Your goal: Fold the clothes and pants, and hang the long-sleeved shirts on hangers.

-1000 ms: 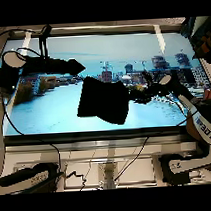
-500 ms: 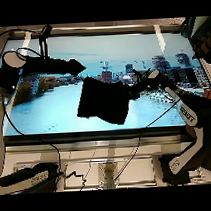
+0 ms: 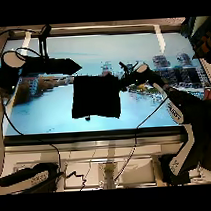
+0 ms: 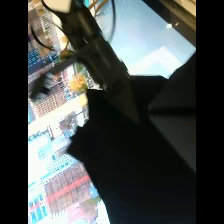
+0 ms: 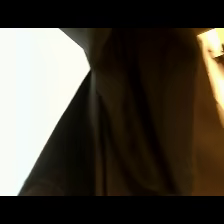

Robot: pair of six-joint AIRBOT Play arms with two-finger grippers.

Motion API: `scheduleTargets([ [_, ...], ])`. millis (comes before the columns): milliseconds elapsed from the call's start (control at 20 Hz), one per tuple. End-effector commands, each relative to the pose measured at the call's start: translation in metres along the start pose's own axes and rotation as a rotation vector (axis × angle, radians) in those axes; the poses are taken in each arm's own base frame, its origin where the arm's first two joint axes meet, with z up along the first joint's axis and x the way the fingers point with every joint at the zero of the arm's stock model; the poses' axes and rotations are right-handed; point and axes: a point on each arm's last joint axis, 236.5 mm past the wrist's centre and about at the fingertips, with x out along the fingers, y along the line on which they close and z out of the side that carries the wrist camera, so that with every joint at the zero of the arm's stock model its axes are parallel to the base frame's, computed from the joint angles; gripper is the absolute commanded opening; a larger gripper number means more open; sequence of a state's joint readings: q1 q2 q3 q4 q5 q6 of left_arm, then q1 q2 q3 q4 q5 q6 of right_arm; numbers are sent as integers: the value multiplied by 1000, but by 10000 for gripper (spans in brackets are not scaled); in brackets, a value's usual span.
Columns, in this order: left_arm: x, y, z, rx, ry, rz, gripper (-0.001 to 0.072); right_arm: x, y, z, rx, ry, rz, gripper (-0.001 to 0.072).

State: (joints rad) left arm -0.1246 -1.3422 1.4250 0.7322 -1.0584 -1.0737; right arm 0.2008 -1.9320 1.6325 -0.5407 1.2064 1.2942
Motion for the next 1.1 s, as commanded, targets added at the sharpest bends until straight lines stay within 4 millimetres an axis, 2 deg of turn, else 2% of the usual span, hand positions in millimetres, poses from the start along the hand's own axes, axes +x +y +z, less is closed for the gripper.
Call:
scheduleTargets([
  [0, -20, 14, 10, 41, -42, 38, 23, -75, 71, 26, -159, -47, 99, 9],
  [50, -33, 20, 16, 40, -67, 60, 23, -109, 82, 36, -171, -98, 97, 9],
  [150, -65, 33, 30, 35, -131, 113, 23, -191, 99, 54, -167, -256, 77, 9],
  [250, -100, 43, 41, 35, -195, 171, 23, -278, 110, 58, -155, -428, 40, 8],
  [350, -135, 49, 47, 37, -249, 224, 23, -363, 112, 48, -124, -602, -13, 8],
  [450, -165, 50, 50, 42, -288, 269, 23, -441, 103, 25, -51, -767, -84, 8],
  [600, -197, 48, 47, 46, -314, 315, 23, -531, 70, -34, 112, -944, -243, 8],
  [750, -212, 46, 41, 45, -313, 335, 23, -602, 22, -104, 369, -1099, -382, 8],
  [900, -212, 50, 33, 46, -281, 350, 23, -641, -16, -183, 590, -1167, -471, 9],
  [1050, -213, 55, 29, 49, -261, 375, 23, -663, -47, -264, 828, -1215, -561, 9],
])
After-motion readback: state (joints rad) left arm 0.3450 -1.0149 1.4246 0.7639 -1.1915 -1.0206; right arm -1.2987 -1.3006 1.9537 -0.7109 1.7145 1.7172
